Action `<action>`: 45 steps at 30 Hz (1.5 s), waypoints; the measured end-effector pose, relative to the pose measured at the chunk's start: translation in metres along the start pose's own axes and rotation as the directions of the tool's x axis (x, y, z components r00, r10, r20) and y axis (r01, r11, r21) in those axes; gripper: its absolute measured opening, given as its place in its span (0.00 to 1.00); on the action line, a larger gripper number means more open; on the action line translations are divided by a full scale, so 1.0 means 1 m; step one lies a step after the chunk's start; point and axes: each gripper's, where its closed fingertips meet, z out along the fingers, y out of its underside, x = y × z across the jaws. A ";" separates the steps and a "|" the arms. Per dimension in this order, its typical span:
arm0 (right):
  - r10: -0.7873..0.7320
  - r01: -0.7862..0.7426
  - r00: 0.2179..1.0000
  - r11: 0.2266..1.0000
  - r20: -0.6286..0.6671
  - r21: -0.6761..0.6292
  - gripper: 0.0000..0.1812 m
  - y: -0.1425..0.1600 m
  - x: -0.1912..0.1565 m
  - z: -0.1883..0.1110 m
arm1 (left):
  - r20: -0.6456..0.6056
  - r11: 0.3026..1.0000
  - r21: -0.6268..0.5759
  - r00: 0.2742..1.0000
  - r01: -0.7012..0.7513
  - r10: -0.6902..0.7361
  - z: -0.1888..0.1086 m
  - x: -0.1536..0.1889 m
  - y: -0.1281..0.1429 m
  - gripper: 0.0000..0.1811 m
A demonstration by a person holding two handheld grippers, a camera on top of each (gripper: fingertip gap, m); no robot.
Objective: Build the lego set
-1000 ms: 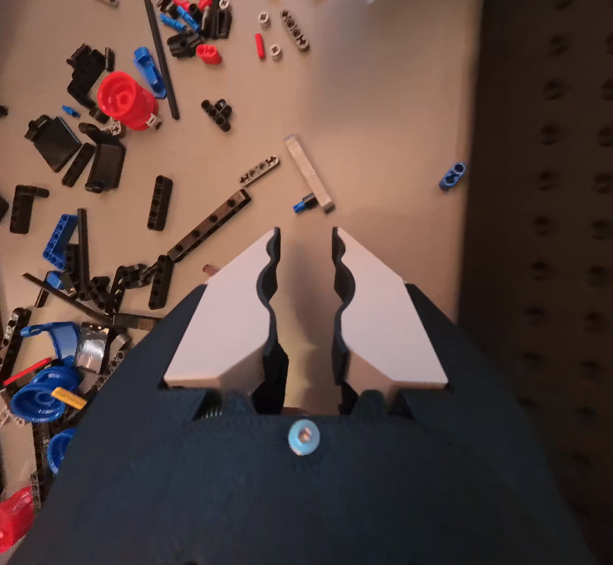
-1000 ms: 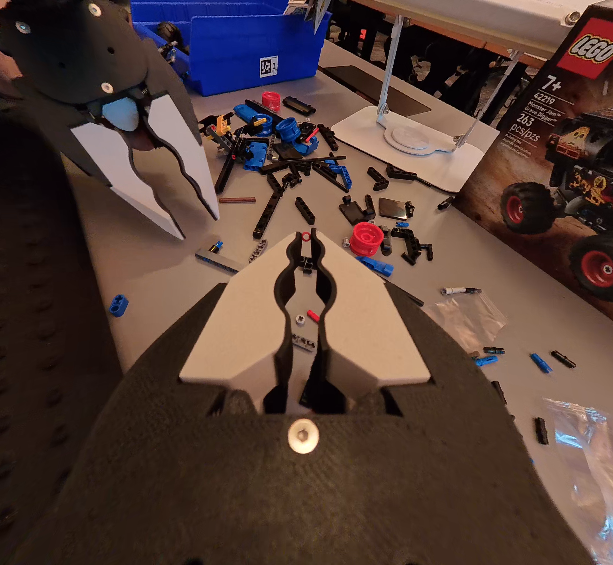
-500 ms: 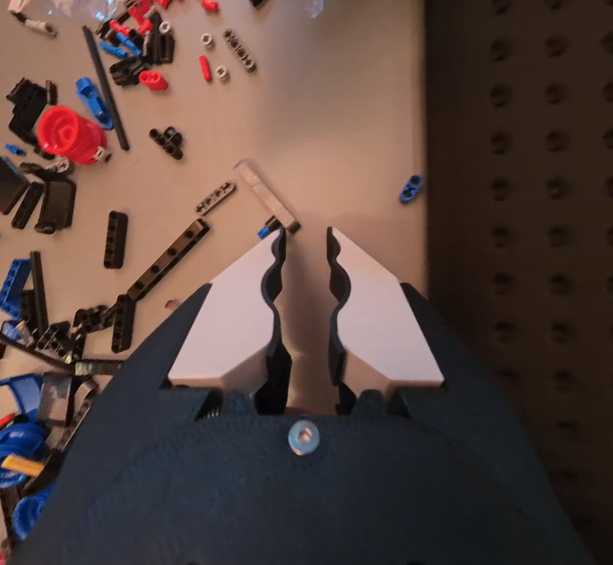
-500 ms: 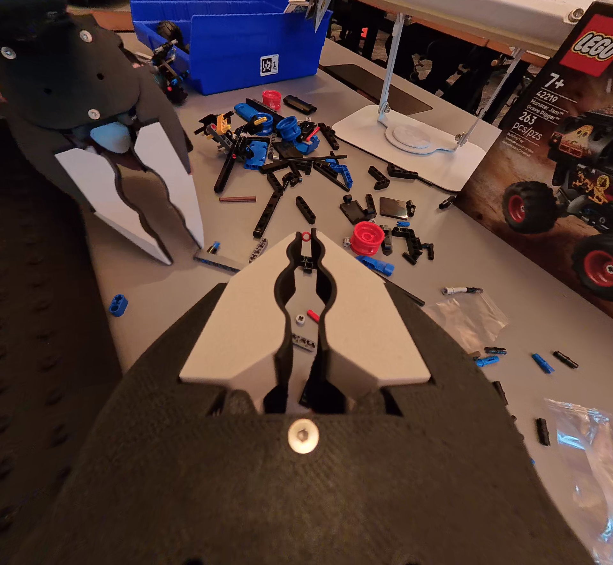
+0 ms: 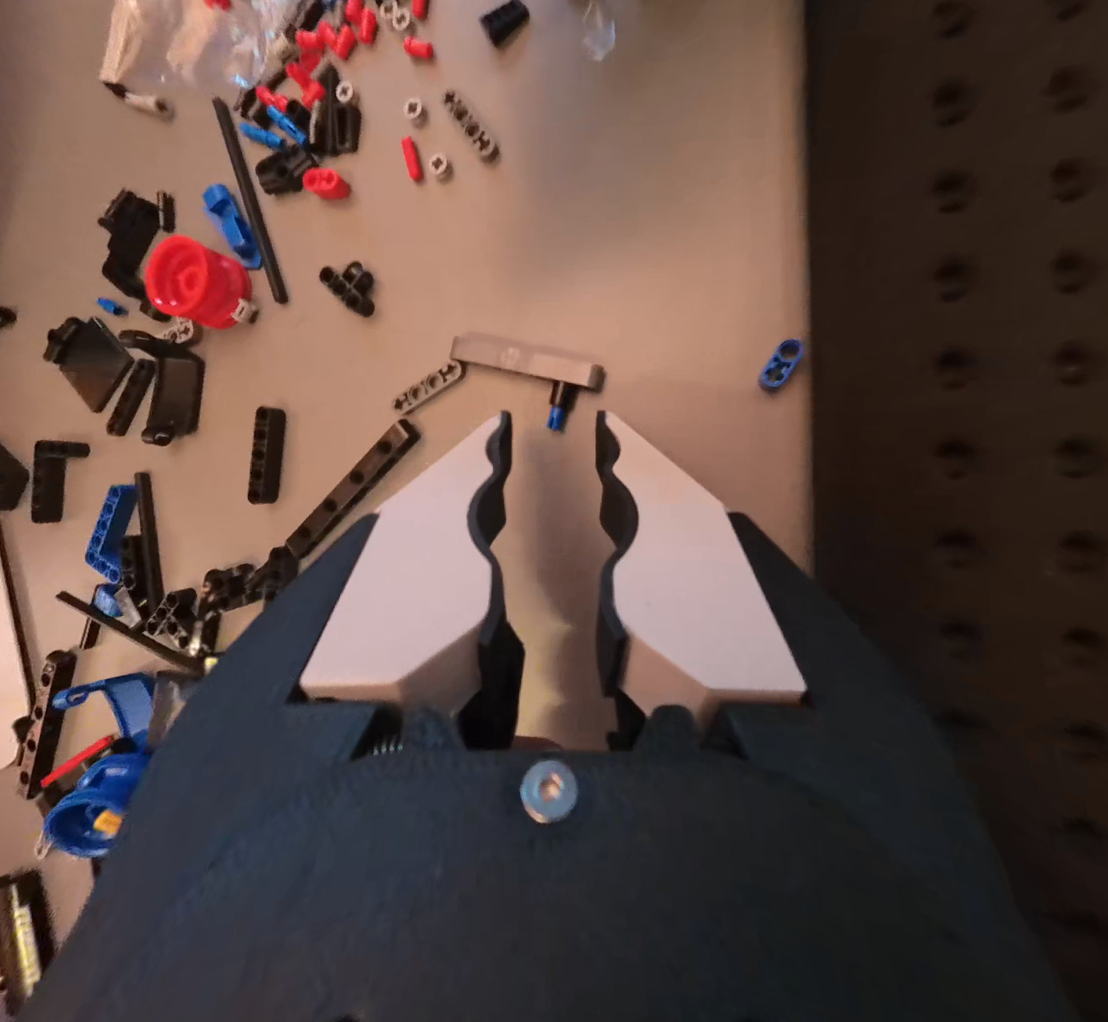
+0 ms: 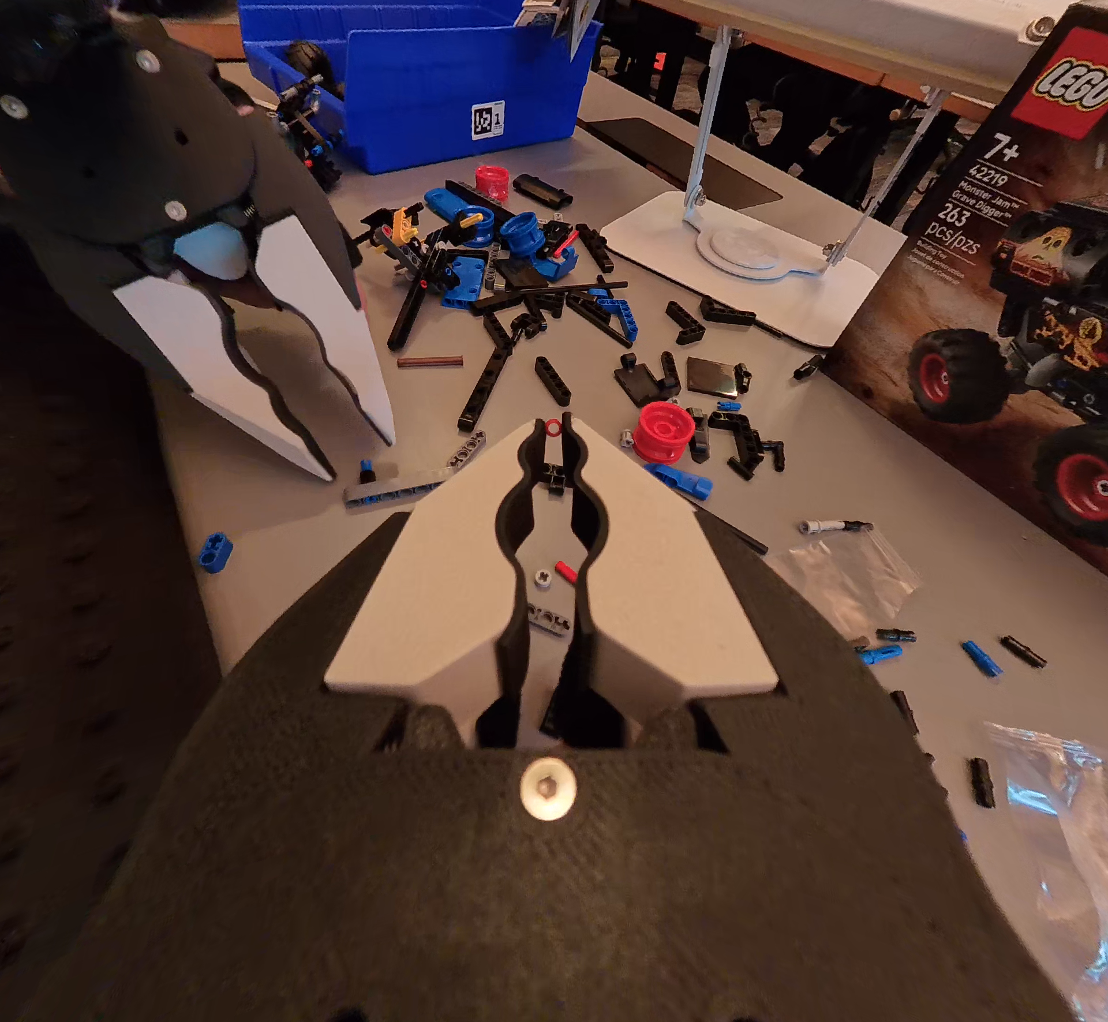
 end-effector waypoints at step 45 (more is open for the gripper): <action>-0.007 0.009 0.999 0.999 0.049 -0.045 0.02 0.009 -0.009 0.004 | -0.042 0.999 -0.014 0.998 0.052 -0.053 0.010 0.018 -0.012 0.03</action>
